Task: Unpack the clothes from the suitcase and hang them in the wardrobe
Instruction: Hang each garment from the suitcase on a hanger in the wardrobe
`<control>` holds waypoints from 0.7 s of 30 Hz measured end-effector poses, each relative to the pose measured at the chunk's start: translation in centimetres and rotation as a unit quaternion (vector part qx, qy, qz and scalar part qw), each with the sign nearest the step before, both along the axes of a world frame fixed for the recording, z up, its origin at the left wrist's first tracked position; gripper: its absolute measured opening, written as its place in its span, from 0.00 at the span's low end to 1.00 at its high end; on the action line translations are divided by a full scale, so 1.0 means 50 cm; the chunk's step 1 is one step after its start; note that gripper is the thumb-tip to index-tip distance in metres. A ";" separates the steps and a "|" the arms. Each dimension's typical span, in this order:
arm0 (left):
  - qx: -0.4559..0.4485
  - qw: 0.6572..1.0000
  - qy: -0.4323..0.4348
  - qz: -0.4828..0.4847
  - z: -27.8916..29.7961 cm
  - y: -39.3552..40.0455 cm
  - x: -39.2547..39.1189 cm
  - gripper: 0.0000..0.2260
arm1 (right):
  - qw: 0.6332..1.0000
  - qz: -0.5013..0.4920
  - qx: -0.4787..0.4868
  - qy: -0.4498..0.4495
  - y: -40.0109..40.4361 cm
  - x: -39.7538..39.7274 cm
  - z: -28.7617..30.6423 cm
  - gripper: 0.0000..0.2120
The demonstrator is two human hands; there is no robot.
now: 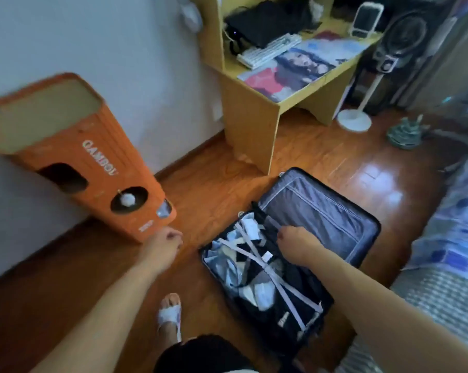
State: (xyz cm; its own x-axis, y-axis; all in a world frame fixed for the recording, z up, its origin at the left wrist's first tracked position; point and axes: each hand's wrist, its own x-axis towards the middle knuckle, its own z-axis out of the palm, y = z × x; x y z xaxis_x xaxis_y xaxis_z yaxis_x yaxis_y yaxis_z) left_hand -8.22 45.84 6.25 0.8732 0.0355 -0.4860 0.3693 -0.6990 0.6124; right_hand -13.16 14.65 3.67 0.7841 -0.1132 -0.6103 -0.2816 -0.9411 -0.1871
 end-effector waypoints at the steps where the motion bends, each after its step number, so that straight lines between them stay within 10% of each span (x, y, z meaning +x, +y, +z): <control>1: 0.006 1.000 0.009 0.020 0.017 0.006 -0.074 0.10 | 1.000 0.023 0.009 0.004 0.019 -0.020 0.017 0.09; 12: 0.114 0.930 -0.085 0.339 0.241 0.255 -0.811 0.07 | 0.879 0.362 0.285 -0.126 0.527 -0.259 0.250 0.10; 21: 0.327 0.832 -0.150 0.423 0.377 0.253 -1.330 0.09 | 0.711 0.528 0.464 -0.011 0.778 -0.738 0.352 0.14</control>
